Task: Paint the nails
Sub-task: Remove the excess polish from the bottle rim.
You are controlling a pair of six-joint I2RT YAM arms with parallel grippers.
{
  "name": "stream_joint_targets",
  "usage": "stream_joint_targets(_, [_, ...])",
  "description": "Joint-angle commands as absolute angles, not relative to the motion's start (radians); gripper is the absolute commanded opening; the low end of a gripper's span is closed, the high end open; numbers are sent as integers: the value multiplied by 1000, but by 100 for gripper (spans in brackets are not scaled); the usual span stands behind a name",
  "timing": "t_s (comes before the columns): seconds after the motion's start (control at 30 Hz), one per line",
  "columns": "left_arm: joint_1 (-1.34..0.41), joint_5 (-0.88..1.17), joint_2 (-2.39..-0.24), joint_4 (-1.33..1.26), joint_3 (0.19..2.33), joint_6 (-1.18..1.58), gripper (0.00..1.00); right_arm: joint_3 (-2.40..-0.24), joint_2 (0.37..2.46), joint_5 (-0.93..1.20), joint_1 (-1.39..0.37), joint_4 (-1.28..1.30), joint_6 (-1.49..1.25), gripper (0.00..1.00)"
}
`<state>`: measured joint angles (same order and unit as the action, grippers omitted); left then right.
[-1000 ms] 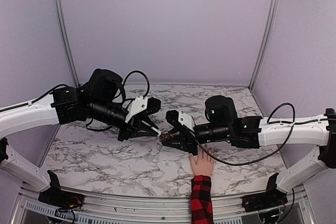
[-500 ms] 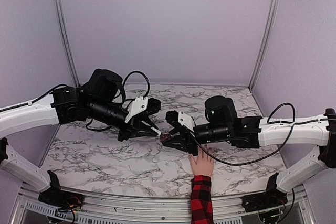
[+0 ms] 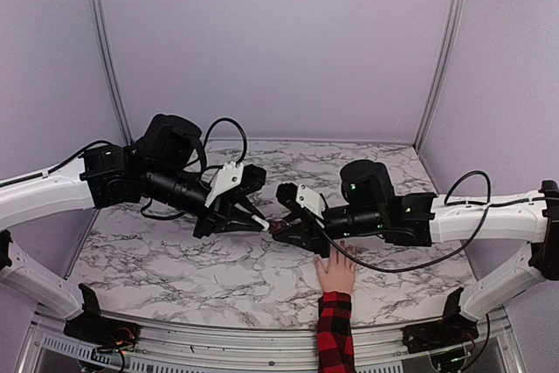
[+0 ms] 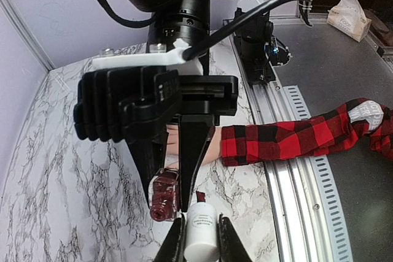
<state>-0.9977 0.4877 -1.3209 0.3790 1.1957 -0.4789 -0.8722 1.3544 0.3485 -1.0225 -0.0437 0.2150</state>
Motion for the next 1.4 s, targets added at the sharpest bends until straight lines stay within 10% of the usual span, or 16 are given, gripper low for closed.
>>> stream_joint_targets(0.0, [-1003, 527, -1303, 380, 1197, -484, 0, -877, 1337, 333, -1018, -57, 220, 0])
stream_joint_targets(1.37, [-977, 528, -1285, 377, 1186, -482, 0, -814, 1258, 474, -1018, -114, 251, 0])
